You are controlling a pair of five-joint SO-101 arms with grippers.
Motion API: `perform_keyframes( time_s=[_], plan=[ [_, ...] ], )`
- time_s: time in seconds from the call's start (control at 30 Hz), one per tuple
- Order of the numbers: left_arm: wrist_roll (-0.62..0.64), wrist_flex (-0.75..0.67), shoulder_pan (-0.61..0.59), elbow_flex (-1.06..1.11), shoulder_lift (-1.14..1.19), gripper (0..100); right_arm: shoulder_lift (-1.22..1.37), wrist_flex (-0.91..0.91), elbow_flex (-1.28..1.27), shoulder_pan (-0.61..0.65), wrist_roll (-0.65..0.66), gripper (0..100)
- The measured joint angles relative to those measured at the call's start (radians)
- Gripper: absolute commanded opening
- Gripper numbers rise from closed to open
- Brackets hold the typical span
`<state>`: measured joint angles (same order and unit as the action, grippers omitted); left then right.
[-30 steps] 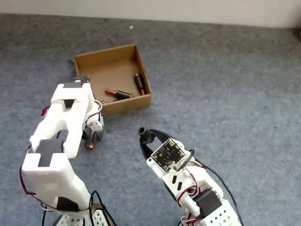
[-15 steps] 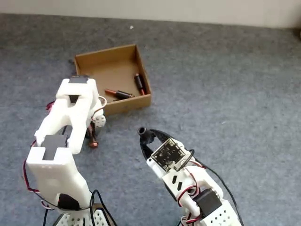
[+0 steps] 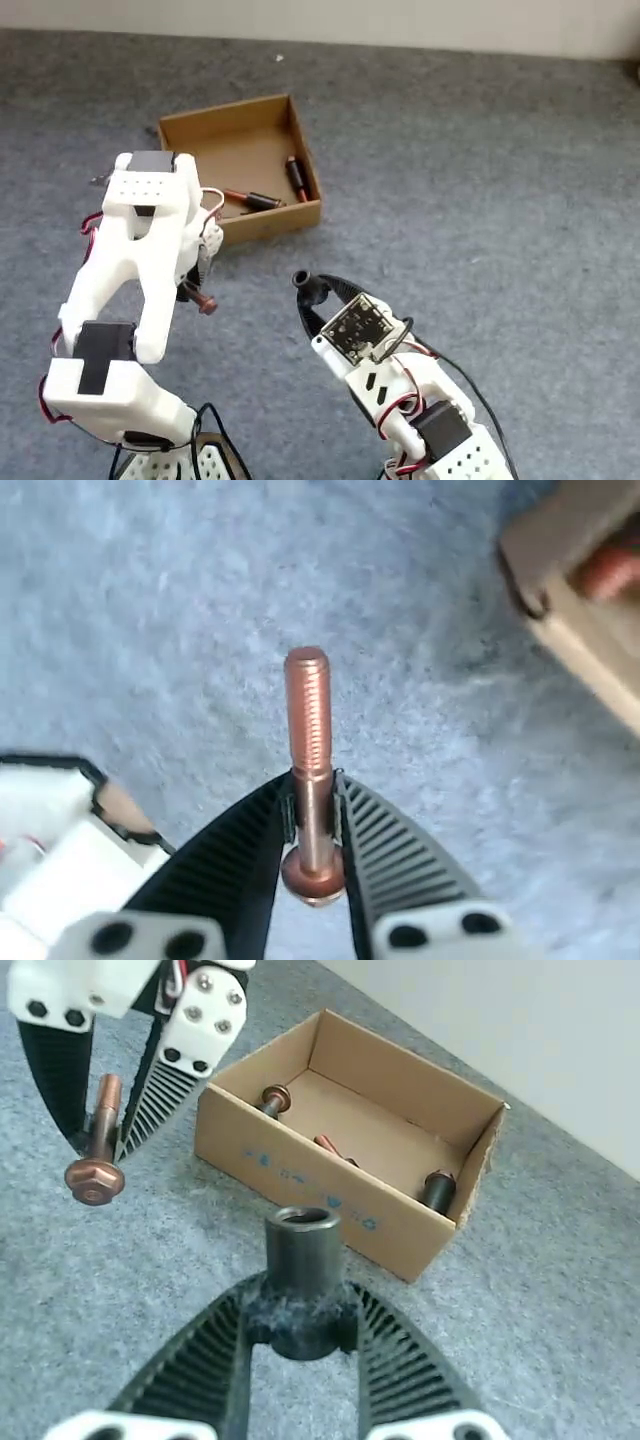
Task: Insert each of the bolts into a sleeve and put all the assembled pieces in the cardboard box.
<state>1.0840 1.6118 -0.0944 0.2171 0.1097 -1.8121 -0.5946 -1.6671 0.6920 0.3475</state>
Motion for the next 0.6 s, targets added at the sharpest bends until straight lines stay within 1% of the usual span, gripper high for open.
perform_keyframes(
  time_s=[0.13, 0.27, 0.4, 0.6],
  plan=[
    [0.140, -0.025, -0.002, 0.000, 0.000, 1, 0.000, 0.000, 0.000, 0.000, 0.000, 0.5],
    [0.212, -0.057, -0.002, 0.000, 0.000, 1, 0.000, 0.000, 0.000, 0.000, 0.000, 0.5],
    [0.252, -0.064, -0.002, 0.000, 0.000, 1, 0.000, 0.000, 0.000, 0.000, 0.000, 0.5],
    [0.255, -0.097, -0.002, 0.000, 0.000, 1, 0.000, 0.000, 0.000, 0.000, 0.000, 0.5]
  ],
)
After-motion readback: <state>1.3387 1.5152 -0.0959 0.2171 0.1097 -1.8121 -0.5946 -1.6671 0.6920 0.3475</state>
